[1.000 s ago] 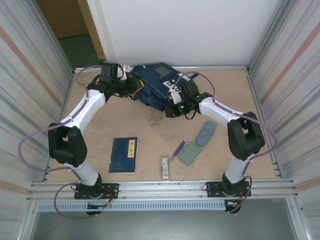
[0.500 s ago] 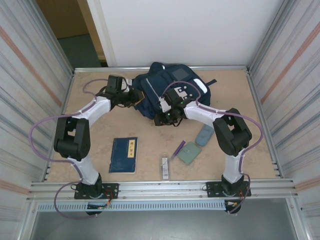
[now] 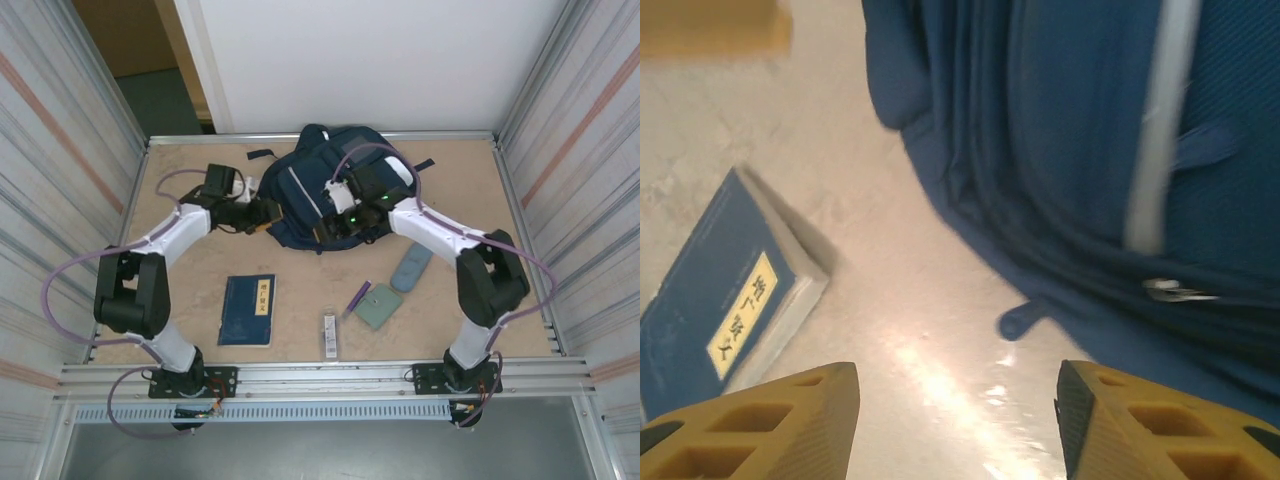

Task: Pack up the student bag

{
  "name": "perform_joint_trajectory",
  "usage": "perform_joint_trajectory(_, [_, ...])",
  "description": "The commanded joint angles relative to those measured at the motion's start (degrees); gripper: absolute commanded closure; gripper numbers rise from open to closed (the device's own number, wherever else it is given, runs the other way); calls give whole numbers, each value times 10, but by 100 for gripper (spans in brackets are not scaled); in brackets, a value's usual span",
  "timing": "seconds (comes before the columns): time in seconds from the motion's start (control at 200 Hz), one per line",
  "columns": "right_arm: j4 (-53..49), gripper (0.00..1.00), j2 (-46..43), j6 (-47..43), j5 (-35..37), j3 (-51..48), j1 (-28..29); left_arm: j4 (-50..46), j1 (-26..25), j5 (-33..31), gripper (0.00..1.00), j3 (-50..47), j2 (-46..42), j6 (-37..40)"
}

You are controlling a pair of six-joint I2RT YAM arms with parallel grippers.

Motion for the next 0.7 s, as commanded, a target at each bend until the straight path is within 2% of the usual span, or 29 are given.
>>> perform_joint_trajectory(0.0, [-4, 44, -41, -149, 57, -28, -22, -21, -69, -23, 54, -24, -23, 60])
perform_joint_trajectory(0.085, [-37, 43, -27, -313, 20, -39, -30, -6, -106, -49, 54, -32, -24, 70])
perform_joint_trajectory(0.16, [-37, 42, -7, -396, 69, -47, -14, 25, -122, -47, 54, -45, -23, 69])
perform_joint_trajectory(0.301, [-47, 42, 55, -453, 105, -18, -7, 64, -126, -24, 54, -57, -11, 83])
perform_joint_trajectory(0.511, [26, 42, 120, -501, 131, -14, 0, 119, -126, -18, 52, -90, -29, 149])
perform_joint_trajectory(0.586, [33, 50, 131, -502, 137, -10, 1, 126, -126, -20, 52, -92, -33, 164])
perform_joint_trajectory(0.691, [52, 81, 107, -492, 108, -22, 2, 136, -126, -29, 52, -98, -35, 173])
